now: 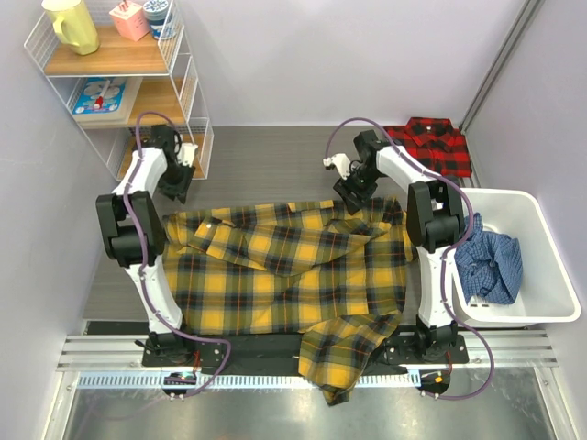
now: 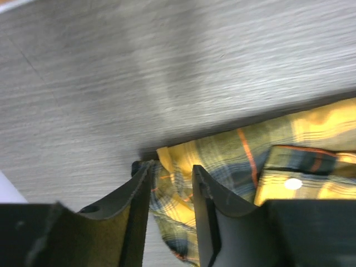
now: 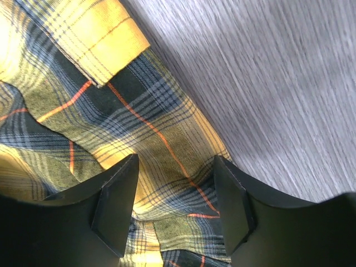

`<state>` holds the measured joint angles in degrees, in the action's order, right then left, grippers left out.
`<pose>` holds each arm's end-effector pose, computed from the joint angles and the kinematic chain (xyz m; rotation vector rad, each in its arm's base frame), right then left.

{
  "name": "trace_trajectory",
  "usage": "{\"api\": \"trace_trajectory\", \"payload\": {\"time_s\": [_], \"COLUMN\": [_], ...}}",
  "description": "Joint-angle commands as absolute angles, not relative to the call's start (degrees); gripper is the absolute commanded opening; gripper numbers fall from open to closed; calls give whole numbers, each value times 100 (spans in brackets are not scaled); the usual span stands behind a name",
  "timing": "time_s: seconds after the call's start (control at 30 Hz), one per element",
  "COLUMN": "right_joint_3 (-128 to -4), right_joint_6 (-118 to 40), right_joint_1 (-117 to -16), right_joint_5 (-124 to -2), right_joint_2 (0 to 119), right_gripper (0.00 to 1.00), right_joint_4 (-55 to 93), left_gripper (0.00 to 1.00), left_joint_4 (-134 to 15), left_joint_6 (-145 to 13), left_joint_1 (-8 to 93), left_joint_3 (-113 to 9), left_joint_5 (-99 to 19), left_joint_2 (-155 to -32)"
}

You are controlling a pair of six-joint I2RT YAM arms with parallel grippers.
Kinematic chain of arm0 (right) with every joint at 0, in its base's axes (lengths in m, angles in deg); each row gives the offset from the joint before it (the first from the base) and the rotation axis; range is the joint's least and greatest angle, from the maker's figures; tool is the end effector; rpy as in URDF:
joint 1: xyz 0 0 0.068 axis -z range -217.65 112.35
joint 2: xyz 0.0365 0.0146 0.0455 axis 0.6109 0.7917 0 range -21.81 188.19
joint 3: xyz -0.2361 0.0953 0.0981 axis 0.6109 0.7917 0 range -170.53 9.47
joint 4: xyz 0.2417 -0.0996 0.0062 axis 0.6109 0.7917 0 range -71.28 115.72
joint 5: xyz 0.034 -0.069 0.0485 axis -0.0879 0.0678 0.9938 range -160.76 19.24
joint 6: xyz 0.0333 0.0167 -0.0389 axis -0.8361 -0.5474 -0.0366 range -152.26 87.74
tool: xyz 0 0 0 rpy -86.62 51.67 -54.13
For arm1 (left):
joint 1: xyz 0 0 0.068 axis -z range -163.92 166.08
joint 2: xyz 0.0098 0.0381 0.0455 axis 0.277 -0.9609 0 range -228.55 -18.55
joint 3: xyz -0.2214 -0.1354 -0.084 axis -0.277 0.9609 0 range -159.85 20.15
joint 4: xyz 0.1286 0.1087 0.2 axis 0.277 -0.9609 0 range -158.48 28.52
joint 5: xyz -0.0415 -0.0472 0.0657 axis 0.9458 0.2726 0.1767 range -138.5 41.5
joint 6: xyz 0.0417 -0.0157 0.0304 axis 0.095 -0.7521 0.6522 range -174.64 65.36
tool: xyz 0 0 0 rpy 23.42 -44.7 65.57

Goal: Fold and stack the long sleeve shirts
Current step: Fold the shirt

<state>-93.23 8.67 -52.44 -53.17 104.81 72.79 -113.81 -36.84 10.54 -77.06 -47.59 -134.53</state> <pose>0.4307 0.1248 0.1753 -1.3715 2.4958 0.3615 0.4204 0.0403 0.2251 0.3041 2.7981 0.0729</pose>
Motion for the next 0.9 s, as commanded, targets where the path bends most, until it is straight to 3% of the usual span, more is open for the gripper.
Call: {"api": "trace_trajectory", "payload": {"time_s": [0.0,0.4,0.87], "right_joint_3": [-9478,-9187,-9231], "right_joint_6": [1054,1195,1160], "right_joint_1": [-5216,-5136,-5145], "right_joint_5": [-5511,-5591,-5300], "right_joint_2": [10387,10501,10422], "right_gripper": [61,60,59], "right_joint_4": [7392,7374,7418], "left_gripper": [34,21,29], "left_joint_4": [-11544,-11614,-11720], "left_joint_6": [-3487,-3196,-3706], "left_joint_1": [1046,940,1124], "left_joint_3": [-7741,-7442,-8004], "left_joint_5": [-5245,-5509,-4700], "left_joint_2": [-13694,-13712,-13632]}}
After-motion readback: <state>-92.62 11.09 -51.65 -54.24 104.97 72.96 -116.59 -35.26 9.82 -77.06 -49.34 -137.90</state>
